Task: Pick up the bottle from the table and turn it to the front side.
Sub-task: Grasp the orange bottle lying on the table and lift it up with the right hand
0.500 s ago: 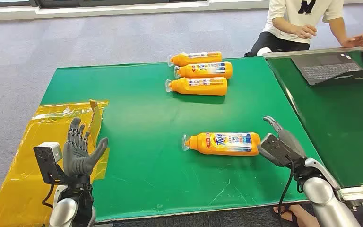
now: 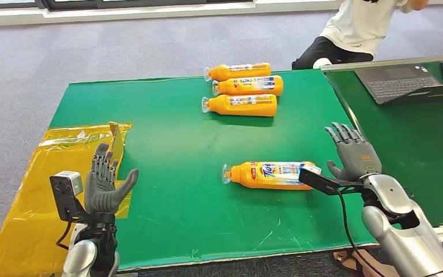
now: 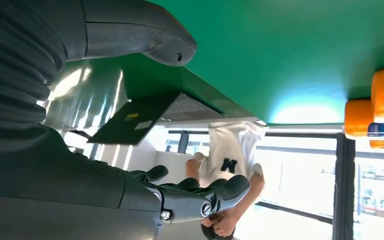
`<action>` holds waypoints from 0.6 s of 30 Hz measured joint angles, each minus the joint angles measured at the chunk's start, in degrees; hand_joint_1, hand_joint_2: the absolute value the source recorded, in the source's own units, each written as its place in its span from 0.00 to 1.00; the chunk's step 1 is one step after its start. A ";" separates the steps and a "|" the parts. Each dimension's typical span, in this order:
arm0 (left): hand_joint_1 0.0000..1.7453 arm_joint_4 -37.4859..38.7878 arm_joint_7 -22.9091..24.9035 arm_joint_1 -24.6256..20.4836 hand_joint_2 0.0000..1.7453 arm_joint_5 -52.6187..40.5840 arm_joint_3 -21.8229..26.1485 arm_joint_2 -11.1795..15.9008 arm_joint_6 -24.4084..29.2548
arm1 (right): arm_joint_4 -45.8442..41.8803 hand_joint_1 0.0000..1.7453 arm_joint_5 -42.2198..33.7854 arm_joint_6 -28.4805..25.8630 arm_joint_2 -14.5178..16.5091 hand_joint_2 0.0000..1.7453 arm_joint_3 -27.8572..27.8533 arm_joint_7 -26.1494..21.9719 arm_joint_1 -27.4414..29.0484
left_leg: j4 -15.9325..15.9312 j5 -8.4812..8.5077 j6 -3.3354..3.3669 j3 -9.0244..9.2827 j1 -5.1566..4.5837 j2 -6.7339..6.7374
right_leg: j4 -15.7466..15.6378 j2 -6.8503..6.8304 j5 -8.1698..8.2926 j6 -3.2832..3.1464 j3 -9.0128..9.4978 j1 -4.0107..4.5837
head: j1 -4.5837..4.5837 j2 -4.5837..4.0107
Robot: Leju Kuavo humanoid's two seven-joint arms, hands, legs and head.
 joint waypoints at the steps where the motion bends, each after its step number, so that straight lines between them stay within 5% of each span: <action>1: 0.00 0.22 0.05 -0.21 1.00 0.07 -0.09 -0.01 -0.25 | 0.37 0.00 0.28 0.42 -0.16 1.00 0.90 -0.16 -1.05 | 0.00 0.00 0.00 0.01 0.00 0.00 | 0.00 0.01 0.01 -0.01 0.00 0.00 | 0.00 0.00; 10: 0.00 1.75 0.33 -1.28 1.00 0.40 -0.26 -0.48 -1.86 | 2.85 0.00 -5.79 2.65 -2.55 1.00 8.89 -2.30 -9.52 | 0.00 0.01 0.00 -0.01 0.00 -0.01 | 0.00 -0.01 0.01 -0.01 0.00 0.00 | 0.00 0.00; 18: 0.00 3.23 0.54 -2.78 1.00 0.40 -0.50 -0.51 -1.95 | 6.93 0.00 -20.68 7.63 -0.12 1.00 12.14 -4.70 -12.47 | -0.01 0.01 0.00 -0.04 0.01 -0.02 | 0.02 -0.04 0.01 -0.02 0.00 0.02 | 0.00 0.00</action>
